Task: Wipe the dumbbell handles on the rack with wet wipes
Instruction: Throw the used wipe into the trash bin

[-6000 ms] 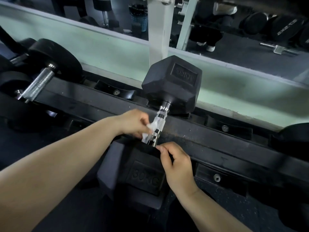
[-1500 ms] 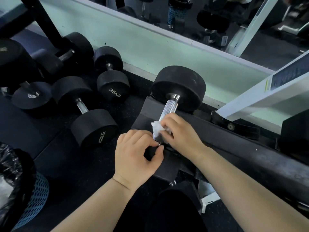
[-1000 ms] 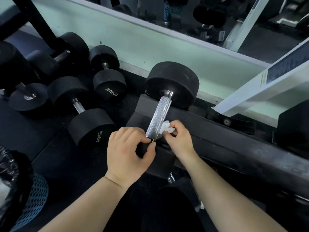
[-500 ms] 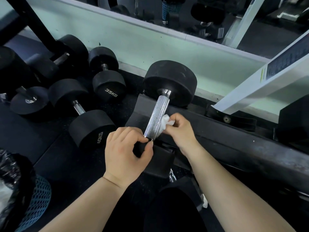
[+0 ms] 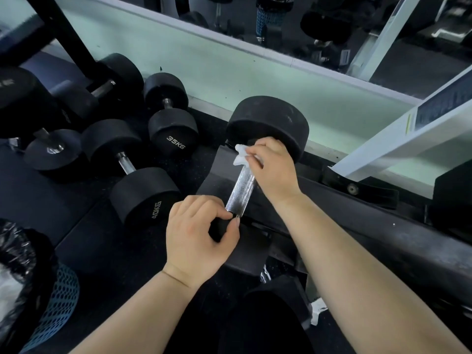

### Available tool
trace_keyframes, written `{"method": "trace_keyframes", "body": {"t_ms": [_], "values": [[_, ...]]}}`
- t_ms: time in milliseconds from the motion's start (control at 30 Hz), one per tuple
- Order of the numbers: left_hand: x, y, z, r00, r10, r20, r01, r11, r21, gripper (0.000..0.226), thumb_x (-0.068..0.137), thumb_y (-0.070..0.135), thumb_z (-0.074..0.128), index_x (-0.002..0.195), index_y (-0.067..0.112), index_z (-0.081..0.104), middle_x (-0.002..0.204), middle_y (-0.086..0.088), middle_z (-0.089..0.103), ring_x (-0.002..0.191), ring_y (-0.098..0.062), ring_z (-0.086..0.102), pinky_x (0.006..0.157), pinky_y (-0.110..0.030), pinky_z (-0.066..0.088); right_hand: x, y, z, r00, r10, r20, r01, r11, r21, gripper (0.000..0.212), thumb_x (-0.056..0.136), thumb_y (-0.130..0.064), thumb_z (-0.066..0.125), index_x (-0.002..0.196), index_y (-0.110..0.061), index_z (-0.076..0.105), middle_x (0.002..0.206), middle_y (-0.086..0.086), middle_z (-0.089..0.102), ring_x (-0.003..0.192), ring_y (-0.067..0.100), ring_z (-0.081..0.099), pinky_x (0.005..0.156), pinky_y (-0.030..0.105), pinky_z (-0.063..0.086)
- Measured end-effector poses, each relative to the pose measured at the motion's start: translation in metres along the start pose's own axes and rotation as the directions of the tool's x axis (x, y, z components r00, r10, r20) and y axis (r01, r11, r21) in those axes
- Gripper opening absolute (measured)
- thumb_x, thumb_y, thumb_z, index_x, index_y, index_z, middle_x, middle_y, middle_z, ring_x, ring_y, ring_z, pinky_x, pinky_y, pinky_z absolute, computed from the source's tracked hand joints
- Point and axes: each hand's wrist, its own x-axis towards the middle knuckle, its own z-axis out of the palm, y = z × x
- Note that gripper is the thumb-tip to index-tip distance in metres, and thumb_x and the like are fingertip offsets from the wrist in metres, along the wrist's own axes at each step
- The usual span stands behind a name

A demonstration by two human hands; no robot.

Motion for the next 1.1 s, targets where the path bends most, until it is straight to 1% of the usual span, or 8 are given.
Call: {"method": "trace_keyframes", "body": {"t_ms": [67, 233, 433, 567, 700, 767, 900, 1100], "values": [[0.000, 0.000, -0.001, 1.000, -0.006, 0.002, 0.006, 1.000, 0.011, 0.010, 0.070, 0.029, 0.054, 0.069, 0.019, 0.057, 0.073, 0.008, 0.061, 0.076, -0.007, 0.050, 0.077, -0.013, 0.029, -0.005, -0.005, 0.002, 0.998, 0.062, 0.026, -0.063, 0.998, 0.019, 0.014, 0.081, -0.003, 0.058, 0.086, 0.002, 0.070, 0.091, 0.017, 0.063, 0.090, 0.034, 0.053, 0.072, 0.014, 0.026], [0.001, 0.001, -0.002, 1.000, -0.004, 0.017, 0.003, 0.999, 0.049, 0.021, 0.070, 0.028, 0.053, 0.062, 0.010, 0.060, 0.071, 0.003, 0.065, 0.075, -0.007, 0.049, 0.073, -0.018, 0.032, -0.036, -0.016, 0.005, 0.973, -0.164, 0.165, 0.150, 0.985, 0.089, 0.007, 0.069, -0.002, 0.062, 0.070, 0.001, 0.069, 0.073, 0.014, 0.063, 0.078, 0.017, 0.051, 0.071, 0.013, 0.028], [0.004, 0.004, -0.009, 0.987, -0.123, 0.104, 0.129, 0.990, -0.051, 0.014, 0.077, 0.028, 0.051, 0.065, 0.022, 0.053, 0.069, 0.017, 0.057, 0.073, -0.005, 0.047, 0.078, -0.006, 0.029, -0.014, -0.018, 0.001, 0.986, 0.068, 0.152, -0.082, 0.993, 0.086, 0.016, 0.087, -0.004, 0.054, 0.093, 0.001, 0.067, 0.102, 0.011, 0.059, 0.101, 0.020, 0.045, 0.069, 0.011, 0.024], [0.019, 0.001, -0.016, 0.906, -0.373, 0.199, 0.417, 0.868, -0.272, 0.029, 0.083, 0.010, 0.063, 0.085, 0.033, 0.045, 0.086, 0.017, 0.052, 0.077, 0.008, 0.051, 0.069, 0.001, 0.035, -0.039, -0.025, -0.014, 0.979, 0.148, 0.140, -0.178, 0.956, 0.234, 0.011, 0.083, -0.001, 0.059, 0.088, 0.000, 0.069, 0.086, -0.007, 0.055, 0.083, 0.004, 0.046, 0.069, 0.001, 0.032], [0.052, -0.003, -0.010, 0.813, -0.371, 0.448, 0.494, 0.847, -0.195, 0.043, 0.086, 0.013, 0.061, 0.126, 0.021, 0.046, 0.114, 0.012, 0.041, 0.094, -0.002, 0.047, 0.070, -0.006, 0.037, -0.054, -0.036, -0.029, 0.982, 0.169, 0.080, -0.187, 0.910, 0.370, 0.008, 0.077, 0.005, 0.063, 0.079, -0.001, 0.067, 0.077, -0.012, 0.052, 0.068, 0.000, 0.050, 0.063, 0.007, 0.037], [0.065, -0.004, -0.007, 0.748, -0.349, 0.564, 0.538, 0.817, -0.207, 0.030, 0.086, 0.011, 0.061, 0.115, 0.016, 0.057, 0.102, 0.007, 0.057, 0.090, -0.007, 0.053, 0.071, -0.016, 0.043, -0.060, -0.040, -0.030, 0.980, 0.179, 0.088, -0.199, 0.898, 0.393, 0.008, 0.077, 0.007, 0.062, 0.079, 0.000, 0.066, 0.076, -0.007, 0.053, 0.067, 0.007, 0.050, 0.065, 0.011, 0.039], [0.067, -0.009, -0.007, 0.695, -0.269, 0.667, 0.490, 0.856, -0.165, 0.016, 0.081, 0.005, 0.064, 0.095, 0.012, 0.066, 0.077, 0.009, 0.060, 0.072, -0.003, 0.055, 0.067, -0.007, 0.042, -0.074, -0.038, -0.023, 0.971, 0.221, 0.086, -0.237, 0.878, 0.415, 0.014, 0.079, 0.007, 0.060, 0.088, -0.003, 0.065, 0.085, -0.019, 0.051, 0.077, -0.005, 0.053, 0.073, 0.005, 0.041], [0.097, -0.038, -0.016, 0.826, -0.480, 0.296, 0.533, 0.836, -0.132, 0.024, 0.085, 0.005, 0.058, 0.109, 0.006, 0.064, 0.091, 0.000, 0.059, 0.082, -0.009, 0.052, 0.056, -0.006, 0.037, -0.108, -0.035, -0.010, 0.949, 0.313, -0.049, -0.254, 0.844, 0.473, 0.020, 0.084, -0.027, 0.046, 0.088, -0.014, 0.060, 0.088, -0.015, 0.052, 0.082, -0.010, 0.051, 0.076, -0.001, 0.034]]}}
